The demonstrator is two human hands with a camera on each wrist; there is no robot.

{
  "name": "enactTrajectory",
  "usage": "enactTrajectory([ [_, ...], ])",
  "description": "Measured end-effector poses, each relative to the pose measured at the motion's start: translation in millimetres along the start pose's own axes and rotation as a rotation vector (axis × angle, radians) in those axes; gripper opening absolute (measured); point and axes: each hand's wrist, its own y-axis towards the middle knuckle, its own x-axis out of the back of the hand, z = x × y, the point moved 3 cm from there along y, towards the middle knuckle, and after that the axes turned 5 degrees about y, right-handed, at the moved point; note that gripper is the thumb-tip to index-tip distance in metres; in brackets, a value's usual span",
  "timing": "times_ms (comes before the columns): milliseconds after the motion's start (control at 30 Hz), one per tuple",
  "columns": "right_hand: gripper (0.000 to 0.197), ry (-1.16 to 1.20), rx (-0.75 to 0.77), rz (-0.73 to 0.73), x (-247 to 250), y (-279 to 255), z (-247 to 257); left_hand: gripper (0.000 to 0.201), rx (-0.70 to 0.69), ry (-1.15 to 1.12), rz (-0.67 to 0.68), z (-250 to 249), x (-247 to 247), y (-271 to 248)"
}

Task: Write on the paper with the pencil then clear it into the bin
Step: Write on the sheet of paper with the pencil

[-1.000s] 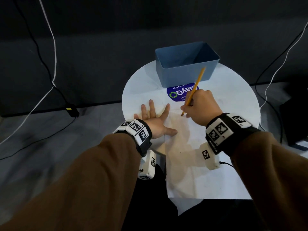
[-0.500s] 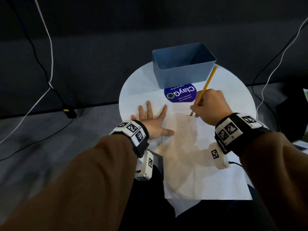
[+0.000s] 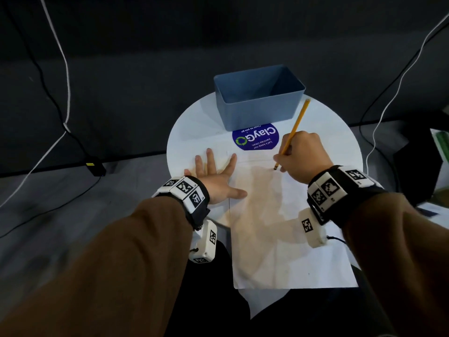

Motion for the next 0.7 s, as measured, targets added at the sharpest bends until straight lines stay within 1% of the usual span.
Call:
enactTrajectory([
  [133, 0.018, 0.072, 0.08, 0.006, -16.0, -1.9, 21.4, 0.104, -0.001, 0.008, -0.01, 1.8, 0.5, -0.8],
  [233, 0.021, 0.049, 0.119, 0.044, -21.4, -4.8, 24.2, 0.103, -0.002, 0.009, -0.013, 2.0, -0.3, 0.0],
  [300, 0.019, 0.027, 0.09, 0.015, -11.9, -3.8, 11.0, 0.103, -0.002, -0.002, -0.012, 1.9, -0.6, 0.8],
  [400, 0.017, -0.009, 0.0, -0.006, 8.0, -5.8, -7.3, 0.103, -0.004, -0.007, -0.003, 2.5, -0.5, 1.2],
  [467, 0.018, -0.017, 0.004, 0.0, 11.0, -9.4, -4.1, 0.103, -0.004, -0.004, 0.0, 2.0, -0.3, 1.1],
  [600, 0.018, 0.047, 0.155, 0.049, -9.7, -12.1, 31.7, 0.102, 0.0, 0.01, -0.01, 2.8, -0.2, 1.7],
  [700, 0.018, 0.042, 0.229, 0.118, -29.5, -14.8, 58.1, 0.1, 0.001, 0.026, -0.012, 2.9, -1.0, 1.4],
])
